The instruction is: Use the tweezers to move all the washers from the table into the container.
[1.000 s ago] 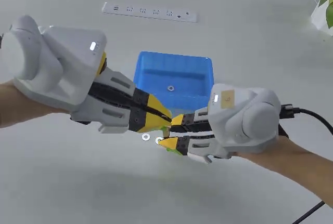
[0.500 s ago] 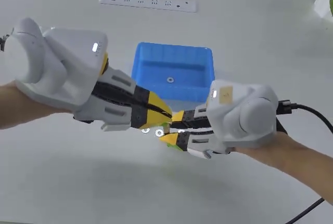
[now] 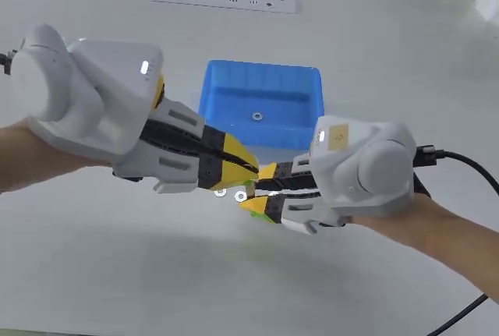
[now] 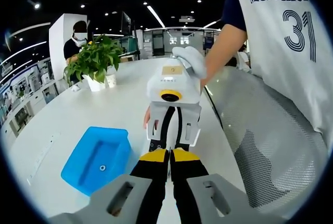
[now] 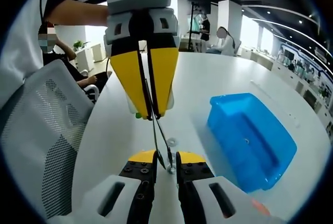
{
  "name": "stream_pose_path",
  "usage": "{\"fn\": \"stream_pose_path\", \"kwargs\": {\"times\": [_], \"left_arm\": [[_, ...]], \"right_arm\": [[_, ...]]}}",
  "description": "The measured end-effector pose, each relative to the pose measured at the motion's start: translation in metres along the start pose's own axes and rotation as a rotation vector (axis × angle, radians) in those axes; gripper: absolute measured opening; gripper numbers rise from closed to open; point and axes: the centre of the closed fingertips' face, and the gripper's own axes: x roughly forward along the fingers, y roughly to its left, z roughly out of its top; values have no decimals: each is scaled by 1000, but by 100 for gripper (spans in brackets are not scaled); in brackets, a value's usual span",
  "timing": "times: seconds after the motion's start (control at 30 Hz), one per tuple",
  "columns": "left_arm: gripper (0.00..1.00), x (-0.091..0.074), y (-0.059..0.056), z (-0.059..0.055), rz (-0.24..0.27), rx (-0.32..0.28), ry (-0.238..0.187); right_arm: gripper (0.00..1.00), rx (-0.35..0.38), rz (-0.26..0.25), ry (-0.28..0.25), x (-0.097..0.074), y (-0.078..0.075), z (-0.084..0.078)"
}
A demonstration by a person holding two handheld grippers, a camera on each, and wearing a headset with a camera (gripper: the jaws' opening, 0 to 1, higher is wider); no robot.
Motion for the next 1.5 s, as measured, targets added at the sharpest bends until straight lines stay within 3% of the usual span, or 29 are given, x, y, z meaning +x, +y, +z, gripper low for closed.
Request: {"fn": "stream_pose_path", "kwargs": {"times": [0.77,1.23,1.5], "left_arm": [[5,4,1,0,2,-16,-14],[5,3,1,0,0,-19,-6],[5,-6,2,8,9,-16,-13]], "right_arm": [[14,16,14,11,-4,-1,-5],[10,-15,31,18,-3,3,-4],[10,-19,24,-9,-8,2,8]]}}
